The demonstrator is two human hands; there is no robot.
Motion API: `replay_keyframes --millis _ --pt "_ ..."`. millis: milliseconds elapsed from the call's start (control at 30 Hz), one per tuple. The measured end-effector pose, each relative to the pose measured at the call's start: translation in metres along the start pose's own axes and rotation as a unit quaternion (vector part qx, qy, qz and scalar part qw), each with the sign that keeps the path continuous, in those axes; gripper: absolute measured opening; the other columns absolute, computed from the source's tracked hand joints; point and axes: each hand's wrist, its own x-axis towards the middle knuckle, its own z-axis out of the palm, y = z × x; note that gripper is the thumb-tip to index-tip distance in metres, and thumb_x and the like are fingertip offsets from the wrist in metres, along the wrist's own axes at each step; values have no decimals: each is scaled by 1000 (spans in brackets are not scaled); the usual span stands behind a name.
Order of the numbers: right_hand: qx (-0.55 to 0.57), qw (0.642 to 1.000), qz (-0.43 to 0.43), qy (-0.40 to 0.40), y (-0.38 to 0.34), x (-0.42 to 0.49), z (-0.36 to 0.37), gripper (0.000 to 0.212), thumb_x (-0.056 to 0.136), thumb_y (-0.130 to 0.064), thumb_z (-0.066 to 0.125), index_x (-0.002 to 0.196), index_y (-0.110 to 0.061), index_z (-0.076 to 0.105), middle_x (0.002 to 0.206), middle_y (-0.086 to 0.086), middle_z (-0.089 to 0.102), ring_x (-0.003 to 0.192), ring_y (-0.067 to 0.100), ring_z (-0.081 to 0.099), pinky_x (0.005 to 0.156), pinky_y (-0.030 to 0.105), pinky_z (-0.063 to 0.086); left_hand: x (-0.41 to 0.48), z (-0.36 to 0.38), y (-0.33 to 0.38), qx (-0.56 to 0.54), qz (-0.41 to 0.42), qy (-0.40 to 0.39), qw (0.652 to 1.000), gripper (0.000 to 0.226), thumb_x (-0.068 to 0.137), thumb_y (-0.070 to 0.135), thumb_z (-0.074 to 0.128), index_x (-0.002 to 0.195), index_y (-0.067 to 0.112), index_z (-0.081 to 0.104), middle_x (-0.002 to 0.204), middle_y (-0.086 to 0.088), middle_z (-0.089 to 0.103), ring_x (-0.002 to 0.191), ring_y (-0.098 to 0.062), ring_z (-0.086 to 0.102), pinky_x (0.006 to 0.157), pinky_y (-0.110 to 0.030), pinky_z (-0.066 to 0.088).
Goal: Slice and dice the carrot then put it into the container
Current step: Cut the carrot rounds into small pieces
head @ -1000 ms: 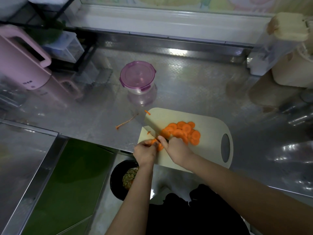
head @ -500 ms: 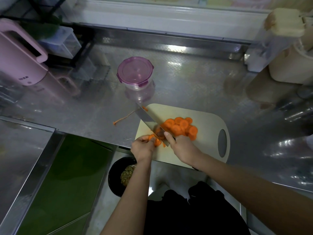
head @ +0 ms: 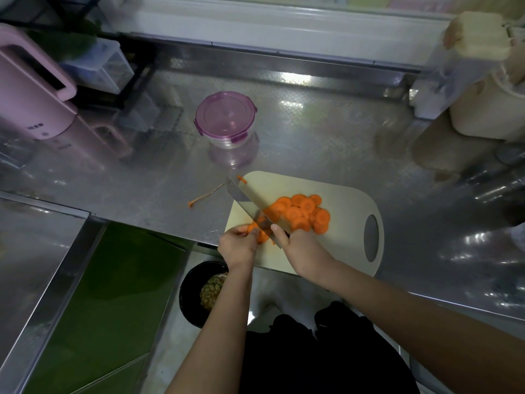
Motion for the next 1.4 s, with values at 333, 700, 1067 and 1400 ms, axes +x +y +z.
replay_keyframes --millis 333,700,1067,1400 --pt "-129 991 16 -17 -5 21 6 65 99 -1 31 151 -15 -5 92 16 45 98 32 56 68 32 34 -1 -2 4 33 6 9 999 3 79 14 71 81 12 72 79 -5 69 81 -22 66 82 -33 54" --pt "-36 998 50 16 -8 18 17 43 102 -31 34 133 -4 46 76 1 48 74 20 51 71 32 38 -1 -1 1 52 12 16 998 3 77 17 72 77 14 73 83 -8 72 85 -23 67 85 -37 54" --pt "-47 999 17 17 0 28 -2 59 98 -52 31 90 -4 65 86 16 63 91 28 59 82 32 45 -5 0 -1 3 -14 18 1000 21 74 15 76 62 25 63 80 -6 72 80 -24 69 82 -38 56" --pt "-86 996 11 21 -3 22 -2 63 98 -53 30 64 -6 53 66 9 53 76 27 54 72 32 40 -13 -4 9 9 -4 21 1000 13 78 17 74 71 20 64 77 -3 67 80 -24 68 84 -36 55"
